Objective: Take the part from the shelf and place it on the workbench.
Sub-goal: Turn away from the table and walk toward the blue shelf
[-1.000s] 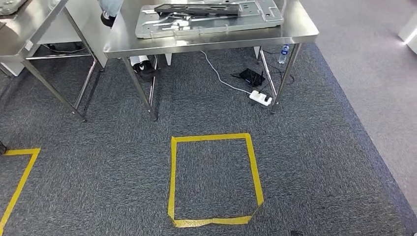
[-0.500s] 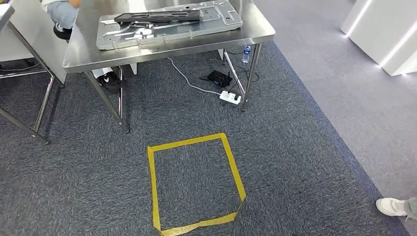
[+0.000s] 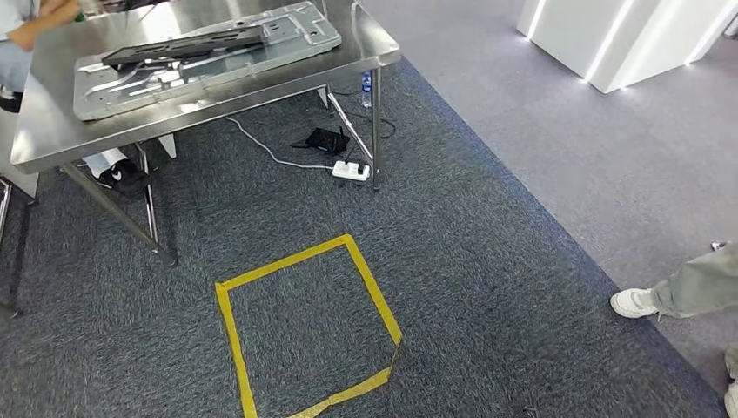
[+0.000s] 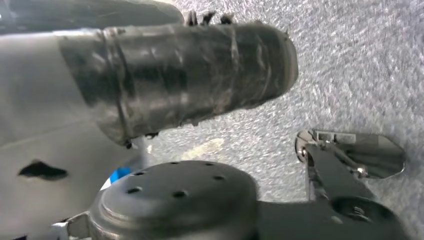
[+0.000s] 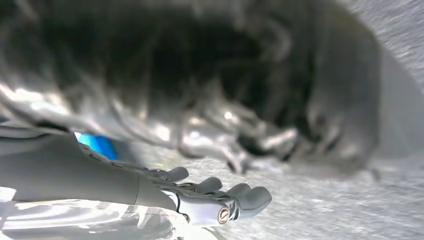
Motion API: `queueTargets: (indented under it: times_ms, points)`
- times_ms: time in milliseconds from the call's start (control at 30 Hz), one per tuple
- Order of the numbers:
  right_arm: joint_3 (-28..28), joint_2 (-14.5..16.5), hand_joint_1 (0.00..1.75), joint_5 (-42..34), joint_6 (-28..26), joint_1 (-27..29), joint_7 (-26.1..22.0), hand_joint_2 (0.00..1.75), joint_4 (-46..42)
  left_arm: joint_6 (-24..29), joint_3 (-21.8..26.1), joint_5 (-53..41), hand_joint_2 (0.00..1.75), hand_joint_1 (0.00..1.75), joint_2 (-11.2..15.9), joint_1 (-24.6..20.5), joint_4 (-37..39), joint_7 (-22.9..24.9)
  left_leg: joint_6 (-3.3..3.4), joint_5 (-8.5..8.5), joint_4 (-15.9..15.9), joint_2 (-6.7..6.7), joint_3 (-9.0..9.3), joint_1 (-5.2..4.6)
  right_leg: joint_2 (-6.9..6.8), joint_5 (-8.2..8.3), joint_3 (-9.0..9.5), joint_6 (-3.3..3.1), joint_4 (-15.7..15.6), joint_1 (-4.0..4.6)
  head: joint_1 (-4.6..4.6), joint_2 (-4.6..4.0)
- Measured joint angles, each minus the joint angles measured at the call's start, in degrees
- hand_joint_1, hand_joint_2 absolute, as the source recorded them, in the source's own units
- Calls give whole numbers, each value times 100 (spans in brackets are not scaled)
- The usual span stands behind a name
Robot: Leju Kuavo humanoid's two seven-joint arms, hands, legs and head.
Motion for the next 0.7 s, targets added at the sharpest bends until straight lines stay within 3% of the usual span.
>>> queueTargets:
  times_ms: [67,100,133,200,233,300,333,400,467,533,600,633,700]
  points:
    - [19,-35,0,41,29,-6,111,0,4,15,0,7,0,0,1,20,0,78,21,-394,742,-213,-323,-4,153,29,-40,-35,2,28,-14,0]
    - [24,-51,0,48,38,-7,130,0,4,18,-1,7,0,0,1,30,0,95,45,-457,980,-242,-429,-10,246,35,-52,-42,7,48,-14,0]
    - [27,-68,0,52,47,-3,137,0,4,18,-1,6,0,0,1,39,0,101,82,-396,1015,-259,-447,-21,342,38,-57,-44,13,68,-15,0]
    - [38,-96,0,54,50,5,128,0,3,12,-1,-1,0,0,2,49,0,86,191,7,458,-375,-204,-66,525,46,-52,-37,21,93,-15,0]
    - [49,-103,0,54,48,3,110,0,3,4,-1,-6,0,0,12,49,0,61,256,200,67,-526,-38,-92,603,54,-53,-25,24,97,-10,0]
    - [79,-113,0,53,43,-4,40,0,-1,-20,-1,-14,0,0,30,43,0,-21,341,420,-444,-731,158,-148,743,85,-73,24,14,83,-17,0]
    - [95,-115,0,51,39,-5,-3,0,-2,-33,-1,-16,0,0,37,35,0,-68,360,431,-509,-746,172,-167,802,106,-87,58,0,69,-23,0]
    - [121,-122,0,45,27,11,-80,0,-3,-63,-1,-16,0,0,34,12,-1,-146,401,491,-578,-610,205,-172,900,155,-100,135,-54,55,-40,0]
    - [139,-128,0,38,18,34,-137,0,-3,-97,-1,-16,0,0,18,4,-2,-202,465,586,-710,-451,265,-148,693,49,-188,172,77,76,-26,0]
    - [152,-138,0,35,15,30,-175,0,-3,-118,-1,-16,0,0,5,21,-2,-234,503,640,-783,-278,272,-153,305,-324,-466,195,682,90,-4,0]
    - [159,-152,0,34,14,17,-194,0,-3,-124,-1,-16,0,0,7,40,-2,-242,513,640,-775,-102,245,-172,137,-621,-737,242,1338,82,7,0]
    - [160,-159,0,34,15,19,-197,0,-3,-127,-1,-15,0,0,7,45,-2,-240,510,634,-762,-17,232,-175,107,-621,-749,262,1424,76,7,0]
    - [161,-174,0,35,18,28,-194,0,-3,-134,-1,-11,0,0,-1,42,-2,-222,486,604,-714,139,213,-169,13,-360,-435,289,944,65,9,0]
